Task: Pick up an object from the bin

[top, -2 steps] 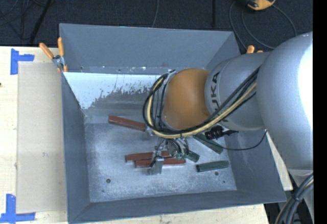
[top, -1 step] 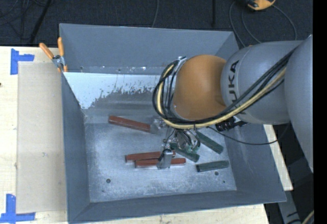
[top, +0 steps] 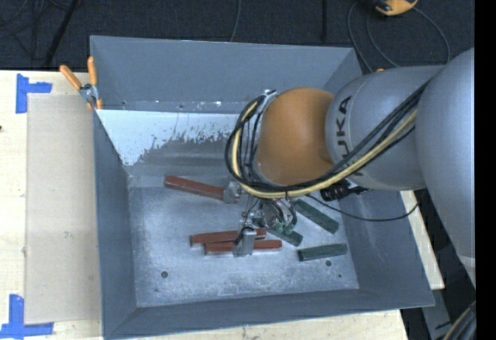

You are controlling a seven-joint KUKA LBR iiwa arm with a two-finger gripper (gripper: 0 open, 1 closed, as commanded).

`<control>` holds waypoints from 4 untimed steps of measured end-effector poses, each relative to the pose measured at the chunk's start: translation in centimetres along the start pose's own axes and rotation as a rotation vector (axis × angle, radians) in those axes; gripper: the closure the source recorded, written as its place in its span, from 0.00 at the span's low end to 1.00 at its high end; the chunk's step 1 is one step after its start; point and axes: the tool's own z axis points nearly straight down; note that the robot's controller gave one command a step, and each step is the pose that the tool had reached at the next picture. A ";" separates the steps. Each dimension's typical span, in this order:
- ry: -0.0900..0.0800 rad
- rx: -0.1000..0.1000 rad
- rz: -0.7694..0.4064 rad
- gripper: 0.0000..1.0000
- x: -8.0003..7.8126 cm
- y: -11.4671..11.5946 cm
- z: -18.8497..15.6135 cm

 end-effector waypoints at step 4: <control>0.012 0.002 -0.017 1.00 1.7 -0.6 4.0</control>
Offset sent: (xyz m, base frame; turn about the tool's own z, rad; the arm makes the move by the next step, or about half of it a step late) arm -0.0143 -0.0071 -0.0453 -0.0180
